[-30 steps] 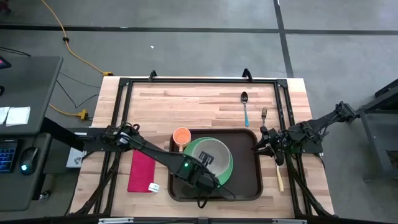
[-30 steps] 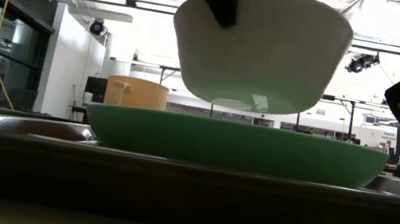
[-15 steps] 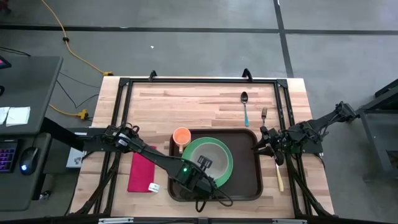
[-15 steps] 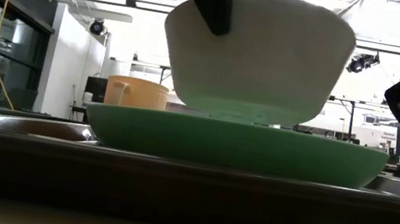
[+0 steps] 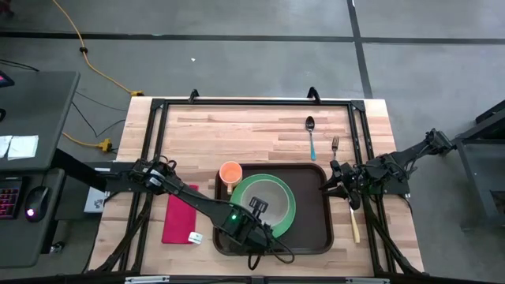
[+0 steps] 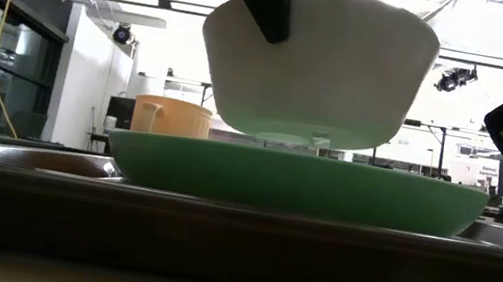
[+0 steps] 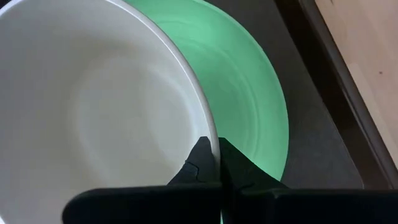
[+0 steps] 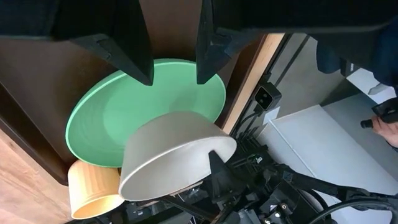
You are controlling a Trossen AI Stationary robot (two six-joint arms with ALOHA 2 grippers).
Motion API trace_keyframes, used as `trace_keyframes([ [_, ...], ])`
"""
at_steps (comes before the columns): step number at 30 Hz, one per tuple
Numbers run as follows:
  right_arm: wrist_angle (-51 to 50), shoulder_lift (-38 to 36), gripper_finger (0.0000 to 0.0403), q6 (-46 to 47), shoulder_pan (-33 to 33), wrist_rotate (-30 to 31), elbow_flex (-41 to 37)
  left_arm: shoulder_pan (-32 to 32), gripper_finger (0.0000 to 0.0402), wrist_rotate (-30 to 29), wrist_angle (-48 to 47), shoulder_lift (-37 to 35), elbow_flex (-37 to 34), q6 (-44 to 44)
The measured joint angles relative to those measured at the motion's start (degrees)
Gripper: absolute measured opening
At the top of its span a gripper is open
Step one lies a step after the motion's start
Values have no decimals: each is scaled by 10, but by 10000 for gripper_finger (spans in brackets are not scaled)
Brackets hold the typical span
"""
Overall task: Set up tray
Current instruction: Put the gray bowl on top of the green plate
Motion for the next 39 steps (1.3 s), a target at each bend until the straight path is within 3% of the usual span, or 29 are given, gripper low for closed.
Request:
trace_keyframes([
  [22,0,0,99,4,0,0,0,-6,16,13,71,-1,-76,-27],
  [35,0,0,99,6,0,0,0,-6,16,15,78,-1,-80,-24],
  [39,0,0,99,6,0,0,0,-6,35,15,78,-1,-80,-24],
])
